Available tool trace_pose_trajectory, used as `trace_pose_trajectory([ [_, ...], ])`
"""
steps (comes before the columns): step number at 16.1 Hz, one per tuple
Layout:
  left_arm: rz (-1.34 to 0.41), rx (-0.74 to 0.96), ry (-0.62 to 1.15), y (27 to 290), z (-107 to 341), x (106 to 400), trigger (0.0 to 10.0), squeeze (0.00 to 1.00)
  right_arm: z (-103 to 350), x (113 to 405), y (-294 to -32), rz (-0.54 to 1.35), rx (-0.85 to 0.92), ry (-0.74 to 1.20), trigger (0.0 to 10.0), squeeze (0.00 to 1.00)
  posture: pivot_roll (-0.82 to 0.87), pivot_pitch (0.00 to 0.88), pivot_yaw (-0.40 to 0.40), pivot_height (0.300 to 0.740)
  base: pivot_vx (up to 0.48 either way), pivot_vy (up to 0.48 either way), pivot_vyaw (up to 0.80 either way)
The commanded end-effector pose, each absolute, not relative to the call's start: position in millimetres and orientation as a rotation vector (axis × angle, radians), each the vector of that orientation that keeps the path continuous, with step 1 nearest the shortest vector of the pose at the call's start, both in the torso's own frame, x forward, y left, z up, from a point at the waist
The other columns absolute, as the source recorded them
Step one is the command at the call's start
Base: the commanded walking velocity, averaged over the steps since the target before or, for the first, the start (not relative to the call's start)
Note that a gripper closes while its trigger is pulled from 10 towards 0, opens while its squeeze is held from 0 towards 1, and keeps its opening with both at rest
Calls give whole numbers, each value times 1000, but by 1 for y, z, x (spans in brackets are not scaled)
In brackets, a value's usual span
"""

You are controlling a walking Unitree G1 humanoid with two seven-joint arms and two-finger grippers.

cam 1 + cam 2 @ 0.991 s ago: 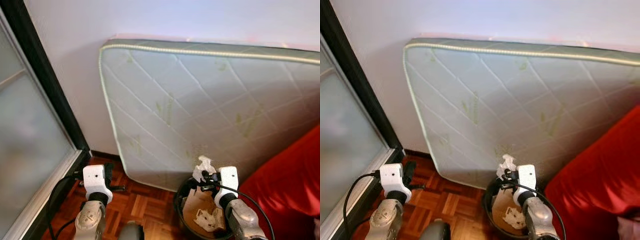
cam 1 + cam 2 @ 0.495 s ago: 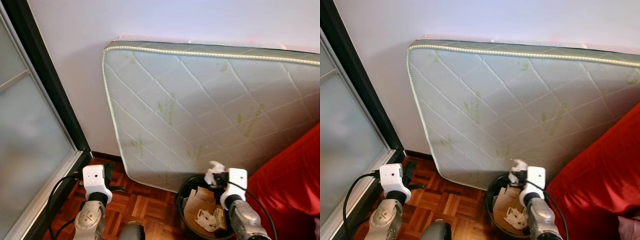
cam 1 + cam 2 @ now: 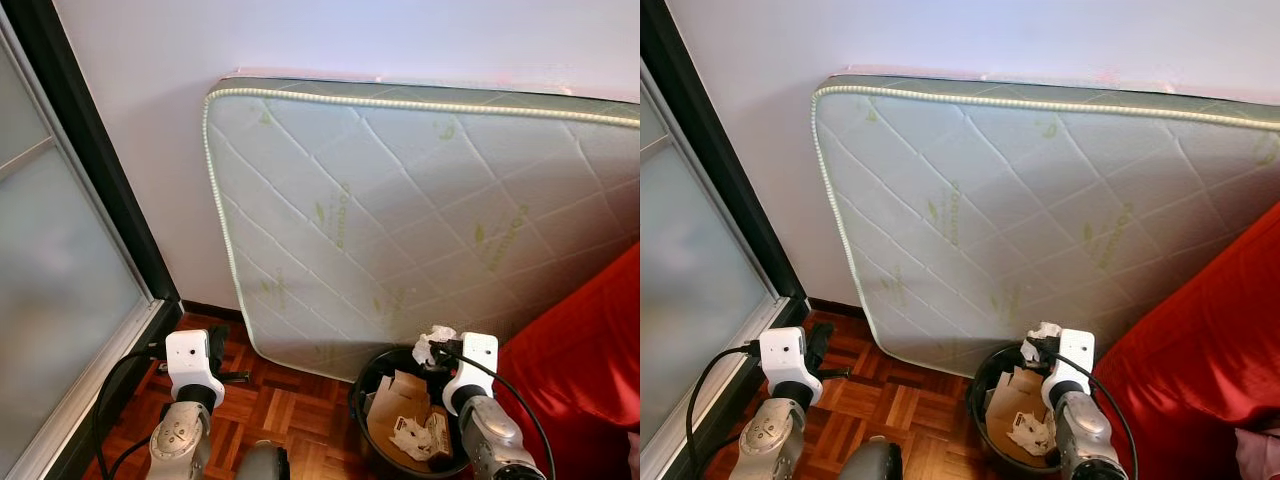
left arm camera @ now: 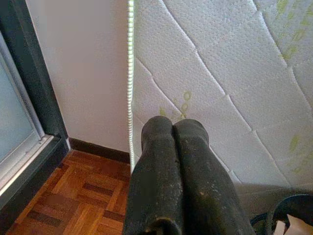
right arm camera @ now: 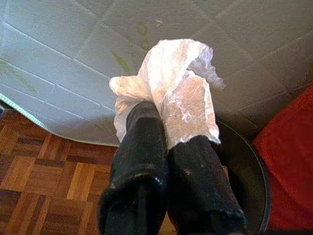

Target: Clean up the room

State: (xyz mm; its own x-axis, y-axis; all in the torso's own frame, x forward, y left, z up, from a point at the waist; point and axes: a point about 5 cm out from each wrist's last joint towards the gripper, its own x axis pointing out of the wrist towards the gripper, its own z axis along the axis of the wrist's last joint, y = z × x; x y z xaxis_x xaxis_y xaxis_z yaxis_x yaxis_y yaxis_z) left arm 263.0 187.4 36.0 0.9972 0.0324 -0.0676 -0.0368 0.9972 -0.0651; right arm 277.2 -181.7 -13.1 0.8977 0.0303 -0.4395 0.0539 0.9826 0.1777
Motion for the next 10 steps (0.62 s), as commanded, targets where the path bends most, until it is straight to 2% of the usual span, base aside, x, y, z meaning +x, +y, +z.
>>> trace_pose_trajectory([
  [1, 34, -65, 66, 190, 38, 264, 10000, 0, -12, 280, -178, -3, 194, 464, 10000, 0, 91, 0, -6, 633, 0, 0, 0],
  [2, 34, -65, 68, 190, 38, 264, 10000, 0, -11, 280, -178, -1, 194, 457, 10000, 0, 91, 0, -6, 623, 0, 0, 0],
  [10, 31, -66, 76, 190, 38, 263, 10000, 0, -9, 282, -177, -2, 196, 440, 10000, 0, 89, 0, -3, 623, 0, 0, 0],
])
